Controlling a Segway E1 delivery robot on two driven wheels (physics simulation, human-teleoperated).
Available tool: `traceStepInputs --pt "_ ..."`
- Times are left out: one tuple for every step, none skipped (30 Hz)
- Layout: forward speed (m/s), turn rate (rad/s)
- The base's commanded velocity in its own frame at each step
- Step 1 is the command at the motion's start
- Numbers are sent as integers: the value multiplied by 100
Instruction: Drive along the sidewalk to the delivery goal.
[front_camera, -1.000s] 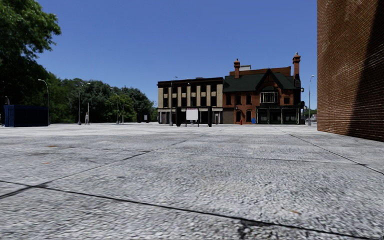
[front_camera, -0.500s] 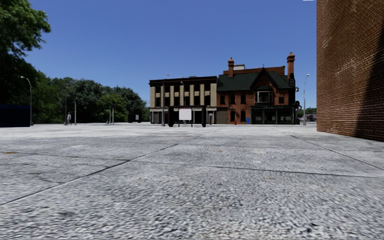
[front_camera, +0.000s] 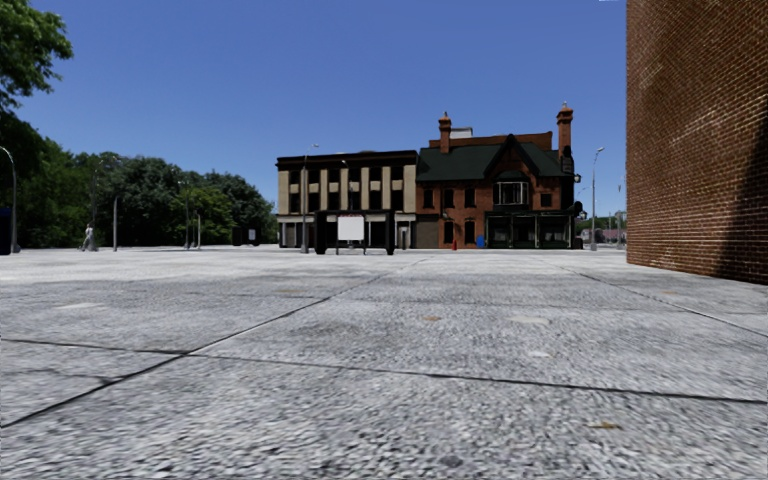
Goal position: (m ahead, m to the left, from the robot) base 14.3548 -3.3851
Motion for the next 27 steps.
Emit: traceStepInputs --pt "200 -30" --pt "200 -30" --pt "200 -30" --pt "200 -31" --pt "200 -31" --pt "200 -32" --pt "200 -32" --pt "200 -32" --pt "200 -32" --pt "200 -33" --pt "200 -34" --pt "200 -36" --pt "200 -37" --pt "200 -38" --pt "200 -39" --pt "200 -39" --pt "200 -39" --pt "200 -39" --pt "200 -39" --pt "200 -39" --pt "200 -39" --pt "200 -39" --pt "200 -39" --pt "200 -39" --pt "200 -39" --pt "200 -39" --pt "200 -39"
